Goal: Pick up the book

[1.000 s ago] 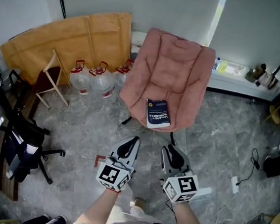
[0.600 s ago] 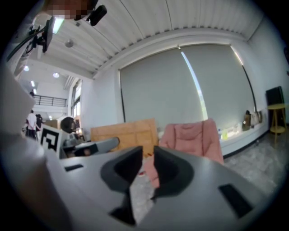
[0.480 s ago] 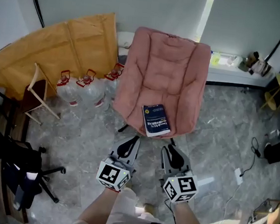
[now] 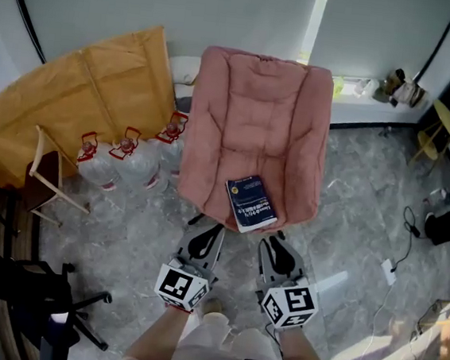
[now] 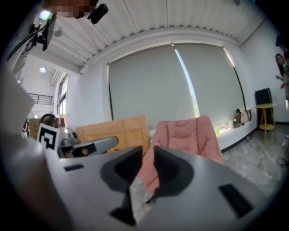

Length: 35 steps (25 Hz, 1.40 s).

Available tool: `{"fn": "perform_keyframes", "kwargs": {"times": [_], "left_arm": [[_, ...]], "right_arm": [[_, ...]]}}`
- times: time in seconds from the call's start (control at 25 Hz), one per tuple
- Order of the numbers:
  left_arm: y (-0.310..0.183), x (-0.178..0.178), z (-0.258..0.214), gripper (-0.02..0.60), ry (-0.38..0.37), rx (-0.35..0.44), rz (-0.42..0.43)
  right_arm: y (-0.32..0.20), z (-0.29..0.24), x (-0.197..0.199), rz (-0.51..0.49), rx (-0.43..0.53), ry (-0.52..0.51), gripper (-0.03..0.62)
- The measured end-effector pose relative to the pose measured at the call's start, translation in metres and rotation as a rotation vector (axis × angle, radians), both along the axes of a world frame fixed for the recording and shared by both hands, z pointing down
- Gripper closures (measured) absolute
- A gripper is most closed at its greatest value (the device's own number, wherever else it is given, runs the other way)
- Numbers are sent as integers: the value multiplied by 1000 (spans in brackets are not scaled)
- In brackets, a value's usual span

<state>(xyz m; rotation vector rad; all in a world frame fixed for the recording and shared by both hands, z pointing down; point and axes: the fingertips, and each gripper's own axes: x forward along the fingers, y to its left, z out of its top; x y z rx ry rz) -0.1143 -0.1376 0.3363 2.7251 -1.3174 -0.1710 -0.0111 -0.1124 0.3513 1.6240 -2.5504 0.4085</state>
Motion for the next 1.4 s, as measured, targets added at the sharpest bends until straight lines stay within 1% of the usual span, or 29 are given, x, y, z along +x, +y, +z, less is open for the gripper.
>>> {"fn": "perform_keyframes", "kwargs": {"times": [0.32, 0.68, 0.96, 1.12, 1.28, 1.4], "left_arm": [[-24, 7, 14, 574, 9, -10, 46], [-50, 38, 48, 574, -11, -33, 108], [-73, 49, 99, 574, -49, -86, 113], [-84, 51, 129, 574, -51, -116, 105], [-100, 51, 156, 574, -58, -122, 88], [-107, 52, 175, 574, -45, -144, 74]], "right_arm": [[-20, 17, 4, 36, -19, -9, 531], [-49, 51, 17, 43, -48, -24, 531], [-72, 103, 30, 64, -116, -45, 531], [-80, 135, 37, 73, -161, -40, 531], [-94, 167, 46, 88, -198, -47, 531], [-102, 195, 49, 97, -224, -40, 531]]}}
